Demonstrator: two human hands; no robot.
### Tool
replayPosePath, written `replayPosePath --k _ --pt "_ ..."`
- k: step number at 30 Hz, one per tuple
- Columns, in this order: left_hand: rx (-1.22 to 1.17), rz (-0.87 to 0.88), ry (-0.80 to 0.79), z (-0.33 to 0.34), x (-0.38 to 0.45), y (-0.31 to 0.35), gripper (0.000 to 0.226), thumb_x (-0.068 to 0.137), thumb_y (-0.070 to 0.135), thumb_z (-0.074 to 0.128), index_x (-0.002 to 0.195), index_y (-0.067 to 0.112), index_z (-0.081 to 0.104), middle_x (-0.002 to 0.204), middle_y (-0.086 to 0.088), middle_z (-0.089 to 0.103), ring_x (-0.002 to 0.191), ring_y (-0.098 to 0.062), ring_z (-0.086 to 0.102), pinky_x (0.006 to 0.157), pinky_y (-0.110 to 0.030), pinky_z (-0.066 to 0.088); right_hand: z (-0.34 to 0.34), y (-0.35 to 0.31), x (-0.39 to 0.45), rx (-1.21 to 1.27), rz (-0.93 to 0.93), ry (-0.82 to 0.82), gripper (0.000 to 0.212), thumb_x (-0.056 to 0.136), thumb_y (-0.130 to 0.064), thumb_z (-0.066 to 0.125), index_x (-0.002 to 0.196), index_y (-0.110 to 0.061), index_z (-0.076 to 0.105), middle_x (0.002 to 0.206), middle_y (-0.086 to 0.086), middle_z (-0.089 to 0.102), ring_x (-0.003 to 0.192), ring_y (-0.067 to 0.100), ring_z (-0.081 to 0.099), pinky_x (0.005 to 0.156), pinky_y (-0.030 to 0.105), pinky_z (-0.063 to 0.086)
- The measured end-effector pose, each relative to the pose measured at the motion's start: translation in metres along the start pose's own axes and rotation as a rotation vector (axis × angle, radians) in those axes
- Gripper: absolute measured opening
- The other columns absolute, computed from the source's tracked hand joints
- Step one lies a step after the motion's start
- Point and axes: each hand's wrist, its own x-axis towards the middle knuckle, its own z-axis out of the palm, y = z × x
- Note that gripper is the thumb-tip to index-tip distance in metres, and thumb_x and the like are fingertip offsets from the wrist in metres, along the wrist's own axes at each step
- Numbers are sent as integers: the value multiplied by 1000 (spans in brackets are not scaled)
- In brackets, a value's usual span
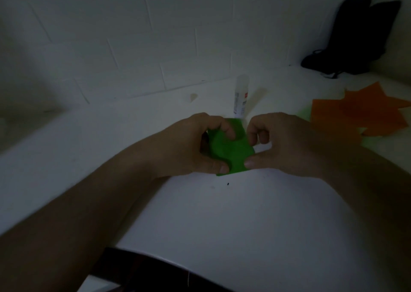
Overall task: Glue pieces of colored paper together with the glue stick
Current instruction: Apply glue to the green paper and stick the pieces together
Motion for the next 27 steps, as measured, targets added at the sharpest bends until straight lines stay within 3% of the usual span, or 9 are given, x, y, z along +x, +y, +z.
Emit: replayPosePath --k 4,8,12,16,20,23,25,27 --pt "47 28 -13 -2 -1 -3 55 71 40 92 113 54 60 120 17 53 105 1 54 86 -14 48 -6 3 -2 -65 19 -18 40 65 -43 92 83 -36 57 87 -11 56 72 2 51 57 23 31" --pt "41 39 17 0 -1 -4 62 68 37 95 124 42 66 119 14 54 104 5 54 87 -8 45 -12 4 -3 -51 18 -38 38 69 -32 92 87 -35 59 89 -9 57 68 5 50 57 24 34" --pt "72 51 79 2 -1 -5 73 66 39 95 131 33 65 117 11 54 99 3 54 84 -12 47 -8 4 -2 18 16 84 30 75 -35 87 82 -35 57 86 -8 59 67 6 53 59 27 38" --pt "133 85 162 7 0 -5 75 64 44 95 132 31 65 113 8 56 96 1 53 79 -12 44 -7 0 0 -91 -7 129 32 82 -26 83 79 -37 53 82 -9 57 73 5 52 61 22 36" --pt "128 68 112 7 0 -5 70 66 50 92 129 38 66 115 11 57 98 2 54 82 -14 46 -19 -5 -2 -43 45 191 25 93 -25 73 78 -34 54 73 -1 57 61 8 48 54 21 30" --pt "106 77 100 7 -1 -5 63 68 52 91 126 38 69 114 11 60 101 -4 59 90 -24 52 -17 -13 -4 3 18 247 25 91 -35 74 77 -32 53 58 -4 50 47 7 46 44 15 33" --pt "125 82 116 7 1 -5 61 70 53 90 124 36 70 109 10 63 100 -8 62 89 -32 53 -7 -17 -4 -43 25 250 32 80 -55 76 78 -34 53 66 -9 50 56 2 51 45 16 32" --pt "145 99 124 8 2 -6 61 68 54 88 123 34 71 106 8 63 97 -10 63 85 -36 54 4 -19 -3 -146 50 201 44 68 -73 72 80 -35 53 81 -11 47 72 5 48 55 26 31"
